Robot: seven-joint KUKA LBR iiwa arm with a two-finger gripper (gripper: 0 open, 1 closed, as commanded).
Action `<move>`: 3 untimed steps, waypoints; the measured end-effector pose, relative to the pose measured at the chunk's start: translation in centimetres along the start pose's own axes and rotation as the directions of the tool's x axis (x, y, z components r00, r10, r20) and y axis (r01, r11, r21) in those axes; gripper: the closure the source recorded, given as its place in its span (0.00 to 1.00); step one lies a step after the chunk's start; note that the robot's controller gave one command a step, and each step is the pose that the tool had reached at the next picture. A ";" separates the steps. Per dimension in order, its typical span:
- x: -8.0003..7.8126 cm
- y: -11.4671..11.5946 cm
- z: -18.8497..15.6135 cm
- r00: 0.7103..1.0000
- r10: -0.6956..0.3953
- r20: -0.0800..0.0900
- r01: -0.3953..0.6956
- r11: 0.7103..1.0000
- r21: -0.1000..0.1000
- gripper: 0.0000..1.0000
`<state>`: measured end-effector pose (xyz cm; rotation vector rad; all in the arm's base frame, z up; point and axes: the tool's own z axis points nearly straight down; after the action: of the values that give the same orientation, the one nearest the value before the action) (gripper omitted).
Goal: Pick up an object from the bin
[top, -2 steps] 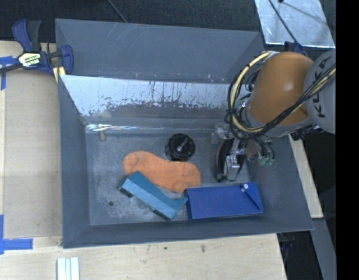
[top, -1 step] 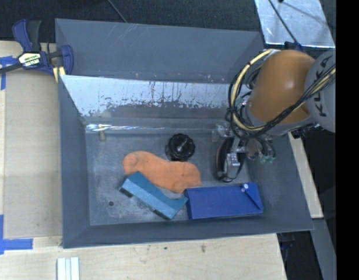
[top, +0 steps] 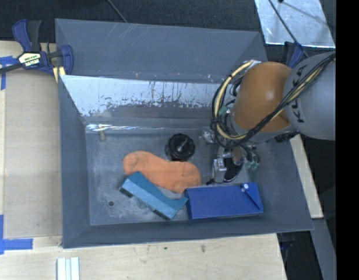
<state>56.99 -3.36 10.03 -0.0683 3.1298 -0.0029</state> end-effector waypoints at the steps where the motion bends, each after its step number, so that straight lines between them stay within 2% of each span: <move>1: -0.5 1.0 2.9 0.997 0.073 -0.011 -0.073 0.997 -0.002 0.00; 2: -1.7 3.1 2.9 0.994 0.105 -0.007 -0.105 0.994 -0.001 0.00; 3: -2.1 6.2 3.0 1.000 -0.004 -0.004 0.004 1.000 -0.001 0.00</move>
Offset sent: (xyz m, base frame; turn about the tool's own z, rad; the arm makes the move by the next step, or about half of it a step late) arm 0.0224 0.0475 -0.0303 0.0308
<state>58.83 2.87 7.09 -0.0743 3.1335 -0.0018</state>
